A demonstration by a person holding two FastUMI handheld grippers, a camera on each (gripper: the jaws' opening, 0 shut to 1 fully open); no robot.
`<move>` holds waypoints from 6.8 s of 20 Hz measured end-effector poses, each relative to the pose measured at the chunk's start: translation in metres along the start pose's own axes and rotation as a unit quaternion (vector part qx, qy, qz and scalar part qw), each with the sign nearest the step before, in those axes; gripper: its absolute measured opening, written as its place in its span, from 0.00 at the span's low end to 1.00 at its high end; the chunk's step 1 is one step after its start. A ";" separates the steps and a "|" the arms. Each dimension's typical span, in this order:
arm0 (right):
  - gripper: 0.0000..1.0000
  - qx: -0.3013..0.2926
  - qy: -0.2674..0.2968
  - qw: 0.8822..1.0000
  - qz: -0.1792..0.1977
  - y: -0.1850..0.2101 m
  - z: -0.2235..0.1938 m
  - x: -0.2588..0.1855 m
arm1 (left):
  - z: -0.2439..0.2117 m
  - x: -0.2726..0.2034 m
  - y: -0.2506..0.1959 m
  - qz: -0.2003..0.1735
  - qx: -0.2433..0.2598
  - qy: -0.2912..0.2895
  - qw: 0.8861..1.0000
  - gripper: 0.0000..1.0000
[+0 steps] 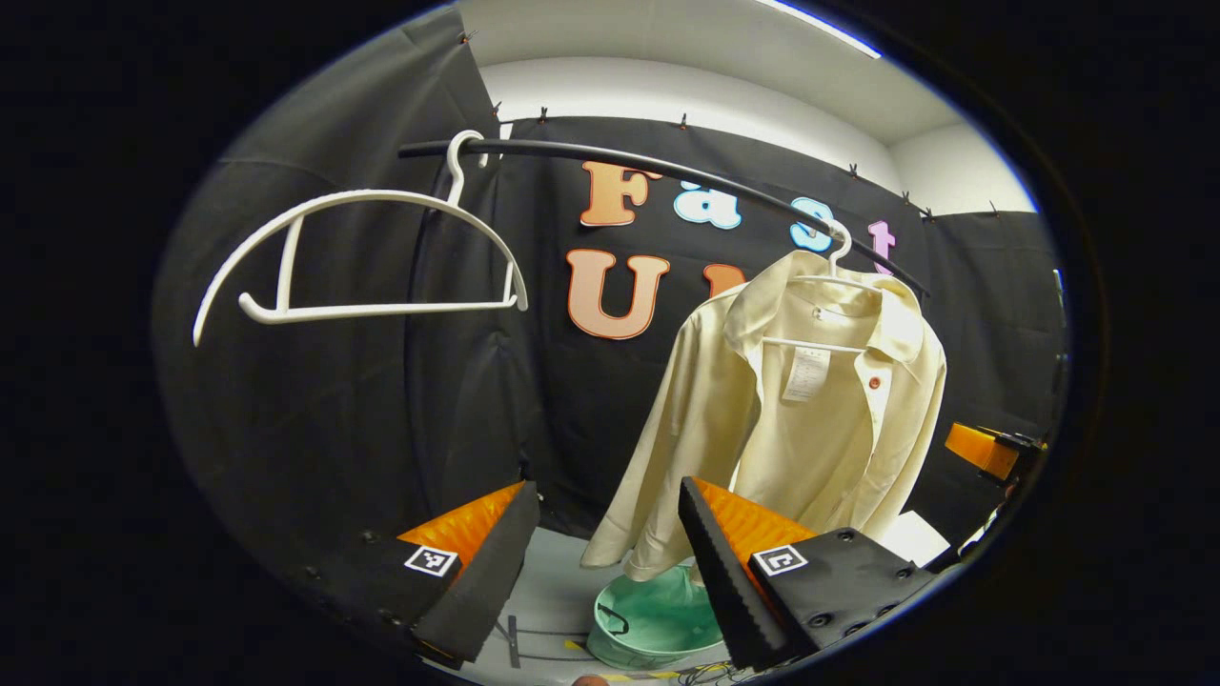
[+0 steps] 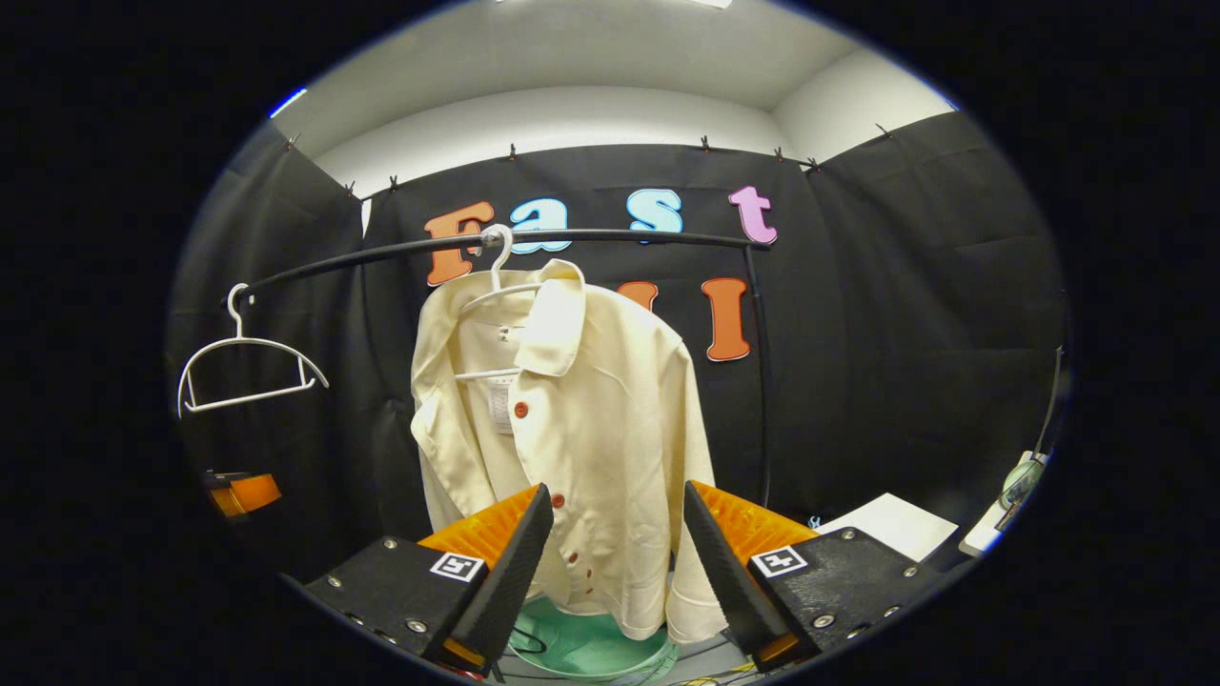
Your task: Grasp the clothes on the hanger with both hands and then place them into the laundry hamper below.
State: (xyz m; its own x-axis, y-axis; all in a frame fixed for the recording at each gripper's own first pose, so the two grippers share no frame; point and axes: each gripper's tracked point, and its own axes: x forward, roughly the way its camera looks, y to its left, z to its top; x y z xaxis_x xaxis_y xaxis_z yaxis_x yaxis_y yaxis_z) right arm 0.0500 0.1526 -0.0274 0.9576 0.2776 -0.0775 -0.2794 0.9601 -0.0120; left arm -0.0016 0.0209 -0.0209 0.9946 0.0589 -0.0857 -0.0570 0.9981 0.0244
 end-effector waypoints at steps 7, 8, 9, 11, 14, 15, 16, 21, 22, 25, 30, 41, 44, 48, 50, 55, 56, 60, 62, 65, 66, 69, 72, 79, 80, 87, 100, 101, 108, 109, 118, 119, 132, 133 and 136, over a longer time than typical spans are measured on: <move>0.73 0.011 0.016 0.999 0.046 0.035 -0.006 0.046 | -0.001 0.007 0.010 0.015 0.001 0.006 1.000 0.97; 0.68 0.012 0.017 0.998 0.051 0.037 -0.008 0.052 | 0.000 0.006 0.009 0.017 0.002 0.005 1.000 0.97; 0.59 0.013 0.019 0.998 0.054 0.036 -0.008 0.057 | 0.002 0.006 0.009 0.020 0.004 0.001 1.000 0.97; 0.58 0.012 0.020 0.998 0.059 0.036 -0.010 0.072 | 0.006 0.008 0.008 0.028 0.005 -0.007 1.000 0.97; 0.59 0.022 0.035 0.996 0.074 0.038 -0.016 0.096 | 0.010 0.011 0.007 0.046 0.004 -0.009 0.999 0.97; 0.59 0.028 0.041 0.995 0.081 0.041 -0.017 0.105 | 0.012 0.012 0.004 0.049 0.006 -0.010 0.999 0.97; 0.59 0.034 0.046 0.994 0.090 0.044 -0.017 0.112 | 0.015 0.013 0.002 0.054 0.008 -0.011 0.998 0.96; 0.64 0.035 0.064 0.990 0.122 0.053 -0.023 0.144 | 0.018 0.016 -0.001 0.080 0.004 -0.013 0.997 0.97; 0.65 0.035 0.065 0.989 0.130 0.056 -0.023 0.149 | 0.017 0.015 -0.001 0.085 0.005 -0.013 0.996 0.96; 0.66 0.028 0.071 0.987 0.143 0.063 -0.026 0.159 | 0.019 0.015 -0.006 0.095 0.011 -0.015 0.995 0.97; 0.48 0.028 0.069 0.986 0.146 0.060 -0.025 0.168 | 0.022 0.014 -0.026 0.092 0.013 -0.021 0.995 0.96; 0.02 0.042 0.071 0.983 0.164 0.034 -0.016 0.146 | 0.037 0.064 -0.114 0.010 0.054 -0.037 0.998 0.97; 0.01 0.051 0.067 0.983 0.165 0.027 -0.009 0.136 | 0.037 0.089 -0.137 -0.014 0.054 -0.035 0.998 0.97; 0.01 0.053 0.048 0.984 0.166 0.008 0.015 0.121 | 0.036 0.128 -0.160 -0.033 0.045 -0.025 0.998 0.93; 0.01 0.053 0.035 0.985 0.161 -0.002 0.027 0.115 | 0.038 0.146 -0.168 -0.039 0.049 -0.027 0.998 0.97; 0.01 0.063 0.017 0.987 0.144 -0.024 0.048 0.103 | 0.025 0.192 -0.175 -0.048 0.056 -0.011 0.997 0.97; 0.01 0.063 0.016 0.988 0.140 -0.026 0.049 0.102 | 0.023 0.202 -0.177 -0.052 0.050 -0.008 0.997 0.97; 0.01 0.058 0.013 0.990 0.130 -0.030 0.053 0.093 | 0.021 0.228 -0.182 -0.062 0.043 0.009 0.997 0.95; 0.01 0.057 0.010 0.991 0.125 -0.033 0.056 0.091 | 0.022 0.233 -0.179 -0.059 0.049 0.006 0.997 0.72; 0.01 0.060 0.003 0.992 0.114 -0.037 0.063 0.087 | 0.023 0.238 -0.174 -0.054 0.057 0.005 0.997 0.58; 0.01 0.060 0.002 0.992 0.111 -0.038 0.064 0.087 | 0.022 0.240 -0.175 -0.059 0.057 0.010 0.997 0.45; 0.01 0.062 -0.002 0.992 0.107 -0.040 0.072 0.084 | 0.018 0.239 -0.177 -0.072 0.057 0.021 0.996 0.34; 0.01 0.064 -0.011 0.992 0.110 -0.037 0.082 0.081 | 0.020 0.237 -0.167 -0.061 0.074 0.027 0.995 0.12; 0.00 0.066 -0.039 0.992 0.103 -0.047 0.119 0.076 | 0.046 0.222 -0.147 -0.068 0.074 0.003 0.995 0.09; 0.00 0.068 -0.041 0.992 0.101 -0.049 0.122 0.077 | 0.054 0.221 -0.141 -0.064 0.074 -0.004 0.995 0.09; 0.00 0.062 -0.067 0.992 0.082 -0.071 0.154 0.087 | 0.102 0.210 -0.104 -0.044 0.060 -0.040 0.996 0.10; 0.00 -0.008 -0.092 0.996 0.007 -0.139 0.192 0.126 | 0.138 0.218 -0.054 -0.001 0.063 -0.069 0.996 0.09; 0.00 -0.007 -0.087 0.996 0.008 -0.141 0.190 0.132 | 0.137 0.221 -0.053 -0.002 0.058 -0.067 0.996 0.09; 0.00 0.022 -0.039 0.999 0.030 -0.143 0.145 0.152 | 0.118 0.232 -0.041 0.004 0.065 -0.049 0.997 0.10; 0.00 0.030 -0.034 0.998 0.034 -0.143 0.141 0.156 | 0.114 0.231 -0.042 0.005 0.064 -0.044 0.997 0.10; 0.00 0.074 0.024 0.996 0.035 -0.153 0.066 0.165 | 0.048 0.235 -0.030 0.013 0.044 0.018 0.999 0.09; 0.00 0.075 0.026 0.996 0.032 -0.154 0.060 0.163 | 0.043 0.236 -0.031 0.015 0.047 0.021 0.999 0.09; 0.00 0.133 0.078 0.988 0.013 -0.131 -0.035 0.163 | -0.027 0.244 -0.090 -0.032 0.036 0.080 0.996 0.09; 0.00 0.138 0.084 0.987 0.016 -0.124 -0.041 0.166 | -0.034 0.240 -0.096 -0.038 0.035 0.087 0.995 0.09; 0.00 0.142 0.095 0.985 0.023 -0.102 -0.058 0.167 | -0.058 0.234 -0.121 -0.061 0.031 0.106 0.992 0.09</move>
State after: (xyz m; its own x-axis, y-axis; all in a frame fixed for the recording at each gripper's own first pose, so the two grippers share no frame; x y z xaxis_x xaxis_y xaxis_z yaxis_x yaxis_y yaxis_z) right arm 0.2346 0.0989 -0.0966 0.9065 0.3356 -0.2561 -0.2650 0.9246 0.2736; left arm 0.2325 -0.0846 -0.1013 0.9525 -0.0529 -0.3000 0.0748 0.9953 0.0621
